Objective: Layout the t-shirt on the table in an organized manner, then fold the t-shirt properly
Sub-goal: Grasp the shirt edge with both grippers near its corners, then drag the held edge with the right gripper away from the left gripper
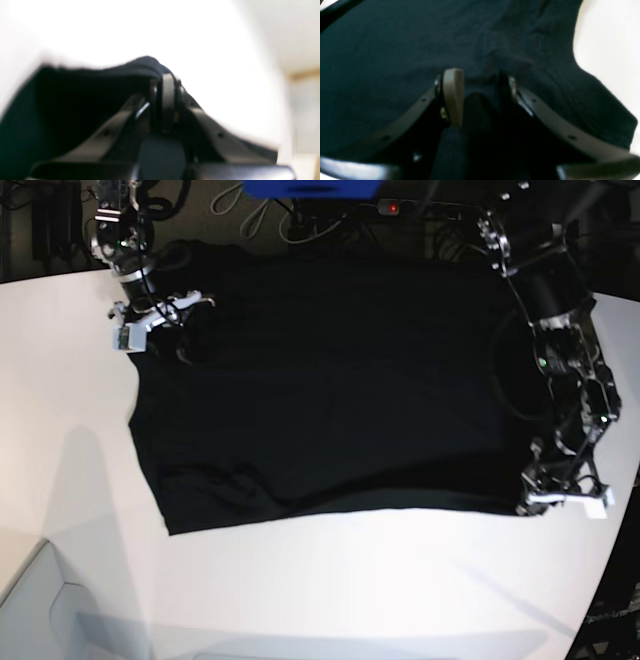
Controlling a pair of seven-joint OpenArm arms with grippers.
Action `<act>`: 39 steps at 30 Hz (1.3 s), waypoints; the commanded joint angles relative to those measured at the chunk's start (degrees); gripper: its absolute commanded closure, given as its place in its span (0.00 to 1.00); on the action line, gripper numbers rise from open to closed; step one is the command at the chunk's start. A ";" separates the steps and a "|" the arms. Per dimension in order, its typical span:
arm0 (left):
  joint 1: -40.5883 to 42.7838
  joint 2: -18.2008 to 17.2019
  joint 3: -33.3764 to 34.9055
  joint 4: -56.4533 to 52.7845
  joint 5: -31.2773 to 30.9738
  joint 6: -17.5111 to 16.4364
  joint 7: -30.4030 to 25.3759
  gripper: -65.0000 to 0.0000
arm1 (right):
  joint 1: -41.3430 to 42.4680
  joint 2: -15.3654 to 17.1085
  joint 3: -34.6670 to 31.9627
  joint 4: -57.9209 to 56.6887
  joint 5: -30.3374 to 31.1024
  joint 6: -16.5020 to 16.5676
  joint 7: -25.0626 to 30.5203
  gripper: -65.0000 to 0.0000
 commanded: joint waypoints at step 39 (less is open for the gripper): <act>3.40 4.53 -10.76 -2.33 -6.92 -0.70 -1.64 0.37 | 7.72 2.82 -0.21 5.07 -0.16 0.03 -0.53 0.67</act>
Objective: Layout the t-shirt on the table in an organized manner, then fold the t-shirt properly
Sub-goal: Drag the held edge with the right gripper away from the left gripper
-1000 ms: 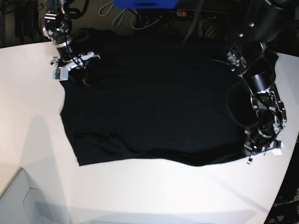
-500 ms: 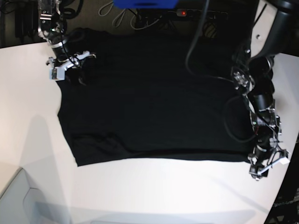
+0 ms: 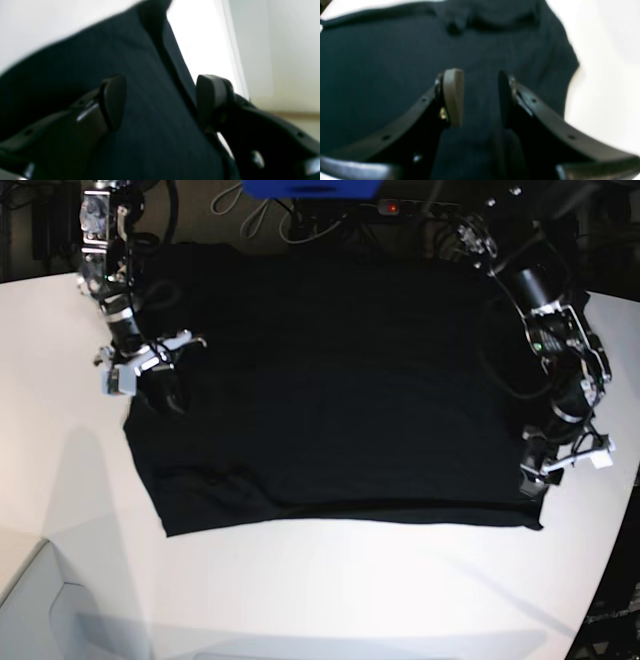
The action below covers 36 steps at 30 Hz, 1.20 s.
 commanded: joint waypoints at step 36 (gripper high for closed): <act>7.75 -8.17 14.50 -13.05 10.69 -0.42 -6.00 1.00 | 54.46 1.27 -35.64 -72.66 0.69 -12.67 25.26 0.67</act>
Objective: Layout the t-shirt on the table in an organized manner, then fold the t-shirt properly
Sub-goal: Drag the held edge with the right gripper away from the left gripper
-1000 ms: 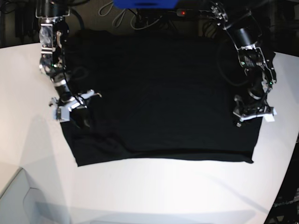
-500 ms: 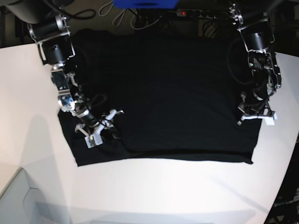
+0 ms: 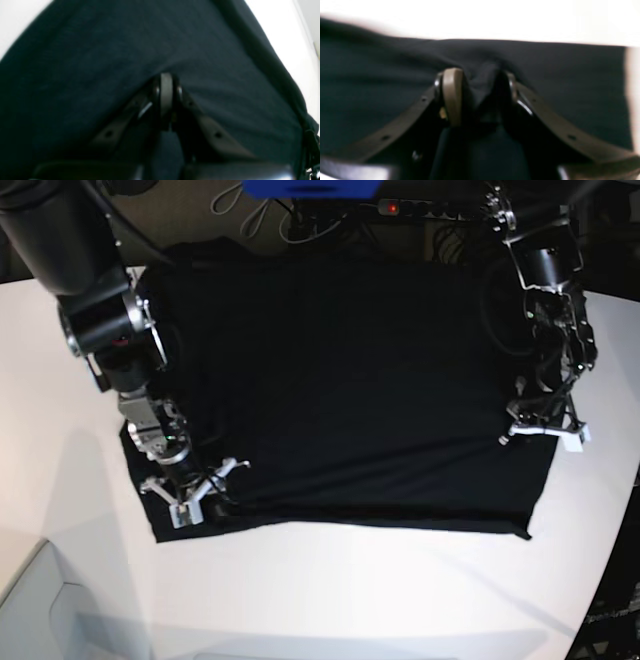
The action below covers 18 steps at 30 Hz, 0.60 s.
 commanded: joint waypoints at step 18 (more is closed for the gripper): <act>2.16 -1.75 -0.08 -1.07 5.60 5.16 3.70 1.00 | -7.42 10.87 0.41 20.21 1.06 -19.90 8.39 0.67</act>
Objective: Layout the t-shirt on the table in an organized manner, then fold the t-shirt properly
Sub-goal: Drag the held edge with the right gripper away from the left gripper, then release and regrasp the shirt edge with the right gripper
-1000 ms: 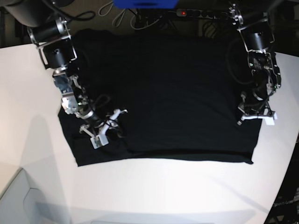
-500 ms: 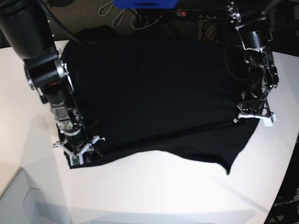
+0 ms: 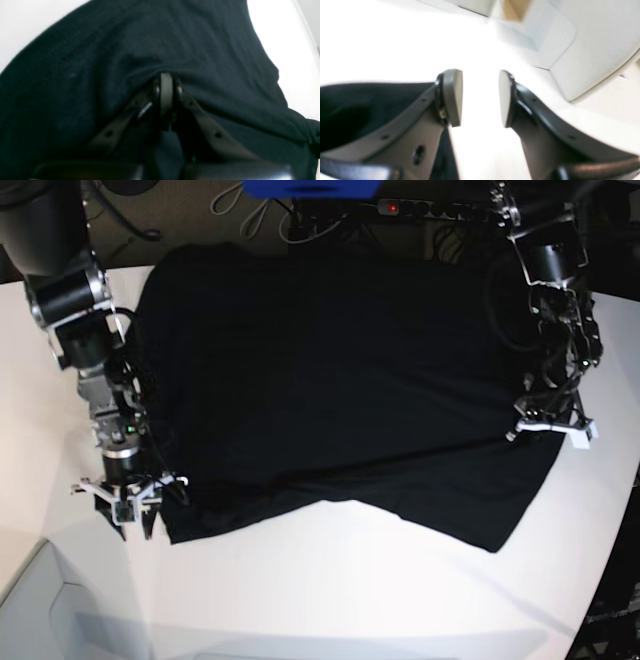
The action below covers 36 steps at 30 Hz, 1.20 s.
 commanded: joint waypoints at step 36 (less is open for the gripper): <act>0.16 -0.85 -0.57 -0.26 4.02 5.14 4.53 1.00 | -41.47 9.06 0.98 46.53 0.04 9.11 -3.38 0.67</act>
